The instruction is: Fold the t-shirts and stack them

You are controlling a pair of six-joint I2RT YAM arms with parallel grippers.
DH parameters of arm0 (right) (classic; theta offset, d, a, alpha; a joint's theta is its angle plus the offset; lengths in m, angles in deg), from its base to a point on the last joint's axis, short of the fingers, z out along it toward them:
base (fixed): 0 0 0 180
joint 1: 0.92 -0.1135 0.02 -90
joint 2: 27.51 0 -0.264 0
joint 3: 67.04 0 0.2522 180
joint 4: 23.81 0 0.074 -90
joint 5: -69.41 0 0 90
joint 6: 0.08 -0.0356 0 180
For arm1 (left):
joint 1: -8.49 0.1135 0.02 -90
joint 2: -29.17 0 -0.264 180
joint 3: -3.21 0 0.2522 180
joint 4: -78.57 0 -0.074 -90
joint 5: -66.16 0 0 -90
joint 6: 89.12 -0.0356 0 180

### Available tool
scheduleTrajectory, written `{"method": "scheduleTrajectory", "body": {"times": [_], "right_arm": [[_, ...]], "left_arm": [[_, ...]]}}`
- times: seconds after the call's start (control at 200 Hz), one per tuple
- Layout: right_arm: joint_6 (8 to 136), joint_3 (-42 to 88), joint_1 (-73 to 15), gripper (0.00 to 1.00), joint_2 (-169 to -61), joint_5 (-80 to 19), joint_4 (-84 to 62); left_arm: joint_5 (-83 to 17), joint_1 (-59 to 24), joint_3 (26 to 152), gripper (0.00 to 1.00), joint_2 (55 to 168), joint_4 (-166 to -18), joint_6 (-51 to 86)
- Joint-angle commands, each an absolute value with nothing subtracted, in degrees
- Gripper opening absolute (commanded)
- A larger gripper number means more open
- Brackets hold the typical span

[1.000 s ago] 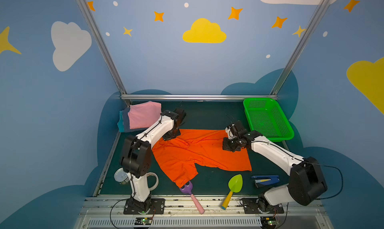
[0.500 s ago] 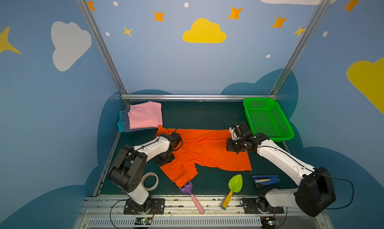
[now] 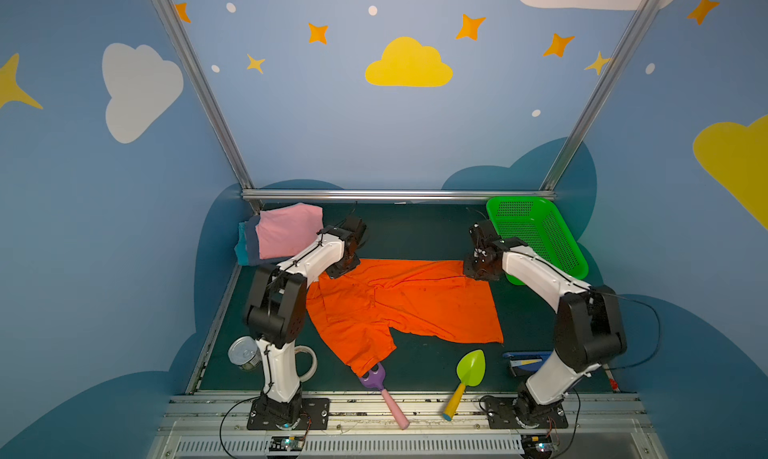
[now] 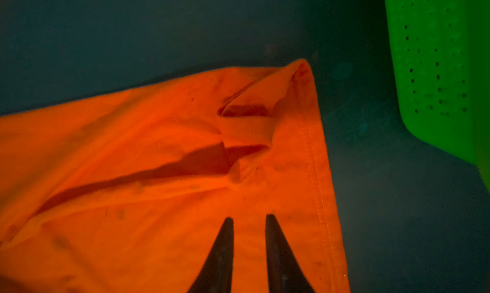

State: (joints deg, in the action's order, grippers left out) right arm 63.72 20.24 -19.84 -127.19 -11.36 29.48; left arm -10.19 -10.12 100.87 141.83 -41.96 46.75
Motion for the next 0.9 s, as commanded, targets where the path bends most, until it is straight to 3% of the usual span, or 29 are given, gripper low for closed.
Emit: {"method": "scheduleTrajectory", "body": {"times": [0.0, 0.23, 0.486, 0.531, 0.566, 0.896], "right_arm": [[62.72, 28.05, -18.97, 0.25, -133.68, -10.22, 35.07], [62.46, 44.45, -18.68, 0.34, -149.72, -9.72, 44.00], [61.40, 44.94, -17.42, 0.30, -151.53, -11.07, 44.23], [61.68, 43.95, -17.17, 0.22, -150.74, -11.21, 43.88], [61.73, 43.16, -16.86, 0.00, -149.97, -10.96, 43.80], [60.76, 30.62, -12.37, 0.00, -134.39, -9.69, 41.03]], "left_arm": [[-14.30, -7.55, 101.78, 0.34, 145.90, -42.72, 45.38], [-17.90, -2.33, 97.29, 0.34, 146.81, -46.72, 44.90], [-19.42, -0.35, 93.40, 0.33, 146.51, -48.99, 44.91], [-19.44, -0.30, 93.22, 0.33, 146.59, -49.00, 44.74], [-19.42, -0.24, 93.17, 0.33, 146.59, -48.91, 44.54], [-18.61, 0.22, 91.73, 0.33, 145.09, -48.64, 44.53]]}}
